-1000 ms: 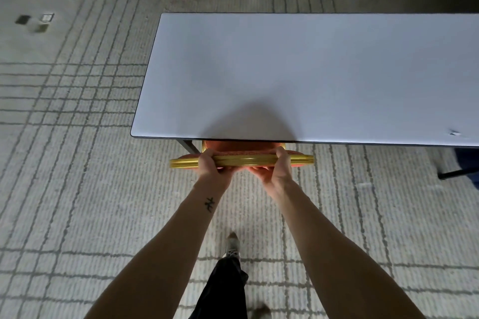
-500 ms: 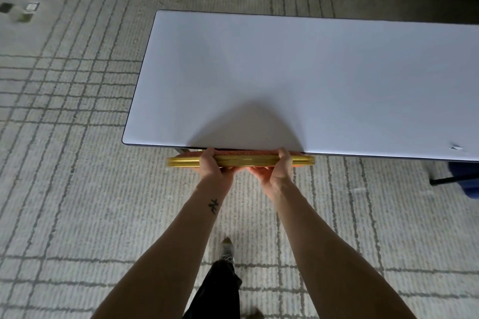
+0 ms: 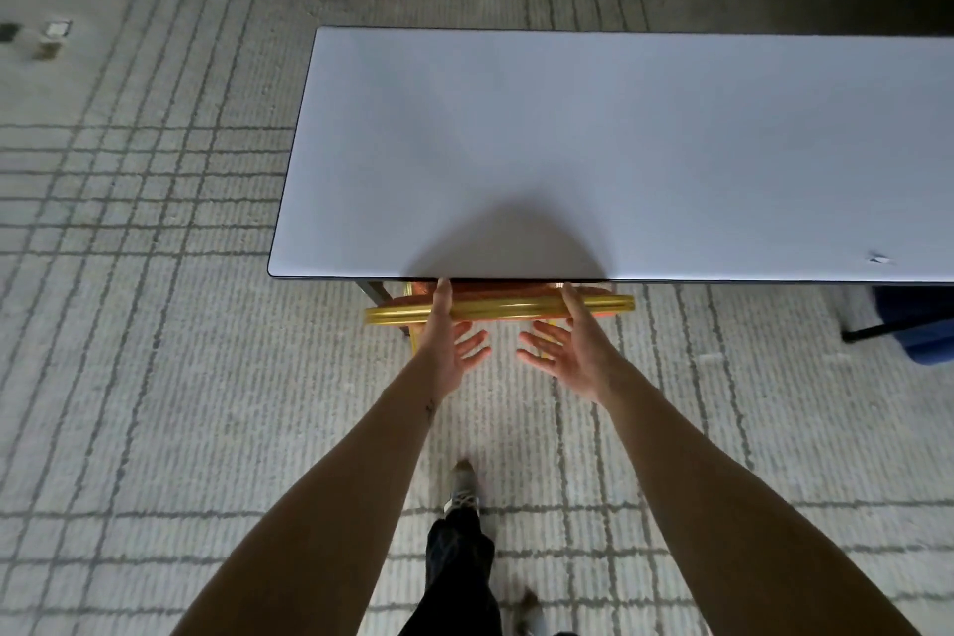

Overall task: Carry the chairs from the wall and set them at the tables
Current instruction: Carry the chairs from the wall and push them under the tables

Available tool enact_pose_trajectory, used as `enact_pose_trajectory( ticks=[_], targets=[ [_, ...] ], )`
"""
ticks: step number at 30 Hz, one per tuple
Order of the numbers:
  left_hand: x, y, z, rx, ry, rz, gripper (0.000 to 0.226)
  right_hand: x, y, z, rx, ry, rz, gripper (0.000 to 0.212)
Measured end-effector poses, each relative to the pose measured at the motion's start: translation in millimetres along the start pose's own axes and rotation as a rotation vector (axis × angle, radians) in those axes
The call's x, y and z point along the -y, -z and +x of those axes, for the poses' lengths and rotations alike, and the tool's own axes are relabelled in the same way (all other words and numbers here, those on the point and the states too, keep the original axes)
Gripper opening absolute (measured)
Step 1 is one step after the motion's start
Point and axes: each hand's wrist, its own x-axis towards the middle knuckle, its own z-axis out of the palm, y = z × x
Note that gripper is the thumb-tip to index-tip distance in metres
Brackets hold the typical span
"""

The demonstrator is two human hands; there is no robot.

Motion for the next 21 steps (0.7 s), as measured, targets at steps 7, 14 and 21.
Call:
enact_pose_trajectory(
  ticks=[7,14,21],
  targets=[
    [33,-4,-74,-0.006,-0.073,-0.109,0.053,-45,3,-57,0.11,-0.013,-0.043,0.059],
    [100,30,-163,-0.108,-0.29,-0.363,0.035,-73,22,-116,0.34,-0.014,-0.236,0.042],
    [208,88,-268,-0.324,-0.515,-0.786,0.037,-142,21,-187,0.566,-0.188,-0.48,0.041]
  ],
)
